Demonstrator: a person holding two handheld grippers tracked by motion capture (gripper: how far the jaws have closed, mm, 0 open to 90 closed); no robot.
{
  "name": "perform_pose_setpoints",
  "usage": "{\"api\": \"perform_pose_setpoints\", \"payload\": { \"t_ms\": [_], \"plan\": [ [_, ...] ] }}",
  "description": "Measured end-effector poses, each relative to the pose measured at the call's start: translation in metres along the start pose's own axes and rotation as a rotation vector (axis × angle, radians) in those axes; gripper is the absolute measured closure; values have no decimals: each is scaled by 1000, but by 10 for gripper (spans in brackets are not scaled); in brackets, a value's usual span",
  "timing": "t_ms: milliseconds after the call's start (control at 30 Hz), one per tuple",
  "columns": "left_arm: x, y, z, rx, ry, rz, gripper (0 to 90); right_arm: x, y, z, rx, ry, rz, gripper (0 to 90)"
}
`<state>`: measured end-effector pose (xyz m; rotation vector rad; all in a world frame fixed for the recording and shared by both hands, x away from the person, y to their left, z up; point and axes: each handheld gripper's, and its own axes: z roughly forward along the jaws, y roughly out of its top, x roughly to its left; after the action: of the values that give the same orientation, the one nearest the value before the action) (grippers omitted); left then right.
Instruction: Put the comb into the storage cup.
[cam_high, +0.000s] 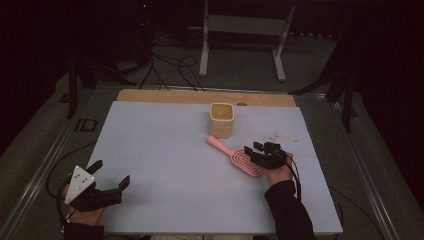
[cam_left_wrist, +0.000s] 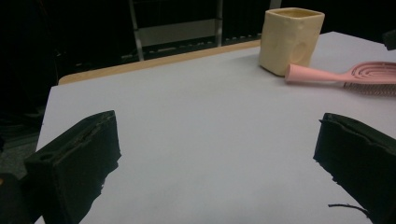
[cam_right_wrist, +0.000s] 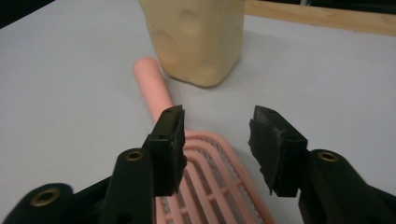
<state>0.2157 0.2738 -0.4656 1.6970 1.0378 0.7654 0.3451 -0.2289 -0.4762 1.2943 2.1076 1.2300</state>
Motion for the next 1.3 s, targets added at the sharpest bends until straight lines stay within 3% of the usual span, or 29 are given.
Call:
{"api": "perform_pose_setpoints", "payload": {
  "t_ms": [200, 533, 700, 833, 867, 1200, 1300],
  "plan": [
    [0, 0, 0, 1, -3, 2, 6, 10, 15, 6, -8, 4, -45, 607],
    [1, 0, -1, 1, -1, -2, 7, 28, 34, 29, 39, -22, -84, 706],
    [1, -1, -1, -1, -1, -4, 7, 32, 43, 45, 68, -27, -85, 883],
    [1, -1, -1, 0, 0, -4, 7, 33, 44, 50, 74, -33, -88, 900],
    [2, -1, -1, 0, 0, -4, 7, 35, 46, 59, 108, -46, -96, 900],
    [2, -2, -1, -1, -1, -6, 7, 39, 40, 86, 212, -69, -92, 900],
    [2, -2, -2, -1, 0, -7, 7, 40, 34, 95, 275, -76, -99, 900]
  ]
}}
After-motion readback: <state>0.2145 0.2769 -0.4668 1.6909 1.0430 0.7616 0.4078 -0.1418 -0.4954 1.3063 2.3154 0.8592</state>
